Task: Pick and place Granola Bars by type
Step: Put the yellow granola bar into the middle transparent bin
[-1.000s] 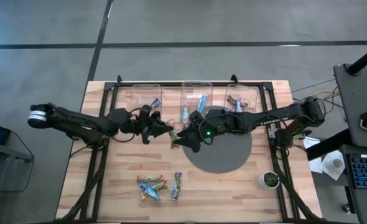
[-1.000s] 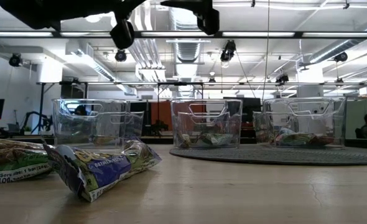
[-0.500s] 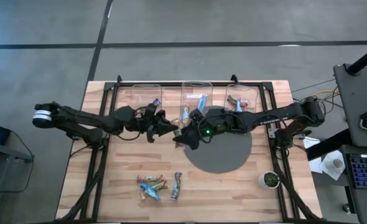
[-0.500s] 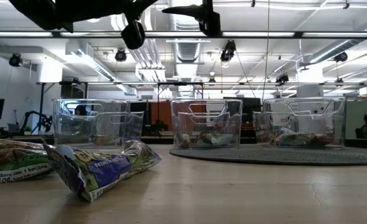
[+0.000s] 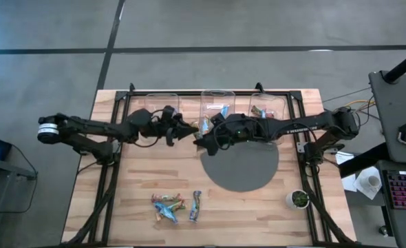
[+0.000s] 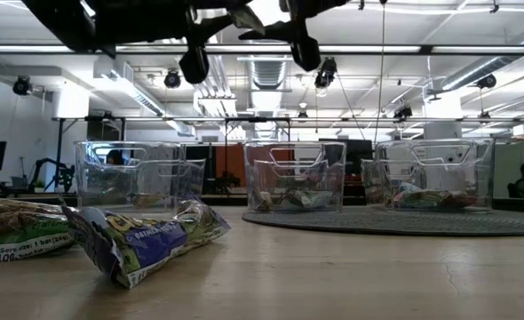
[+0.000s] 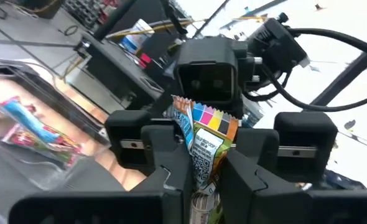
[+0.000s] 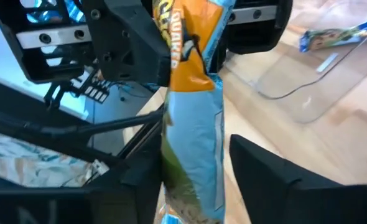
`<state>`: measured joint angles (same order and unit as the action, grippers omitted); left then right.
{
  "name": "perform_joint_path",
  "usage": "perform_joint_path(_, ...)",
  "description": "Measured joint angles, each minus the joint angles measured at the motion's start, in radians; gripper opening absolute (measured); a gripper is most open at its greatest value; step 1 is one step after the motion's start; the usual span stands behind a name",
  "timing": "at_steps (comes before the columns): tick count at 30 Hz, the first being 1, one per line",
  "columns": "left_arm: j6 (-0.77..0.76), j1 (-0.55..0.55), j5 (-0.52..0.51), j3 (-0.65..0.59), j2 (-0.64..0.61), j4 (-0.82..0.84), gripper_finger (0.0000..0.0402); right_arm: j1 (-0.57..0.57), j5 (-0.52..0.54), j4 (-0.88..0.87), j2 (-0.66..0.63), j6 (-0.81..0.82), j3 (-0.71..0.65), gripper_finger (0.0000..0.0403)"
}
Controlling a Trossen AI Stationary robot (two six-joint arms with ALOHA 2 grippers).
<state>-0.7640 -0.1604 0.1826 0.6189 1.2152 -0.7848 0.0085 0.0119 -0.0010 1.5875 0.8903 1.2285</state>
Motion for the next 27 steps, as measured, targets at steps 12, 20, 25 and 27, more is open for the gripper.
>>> perform_joint_path(12,-0.016,-0.016,-0.058,0.006,-0.002,0.102,0.0060,-0.023,-0.006,-0.003,0.000,-0.007,0.000,0.0091)
perform_joint_path(20,0.018,-0.016,-0.150,0.040,-0.002,0.180,0.0155,-0.029,0.045,-0.028,-0.002,-0.007,0.000,0.0085)
perform_joint_path(25,0.031,-0.022,-0.223,0.044,-0.009,0.219,0.0189,-0.035,0.121,-0.081,-0.004,0.035,0.001,0.0085)
perform_joint_path(27,0.031,-0.028,-0.230,0.044,-0.015,0.269,0.0192,-0.040,0.160,-0.114,-0.007,0.064,0.001,0.0083)
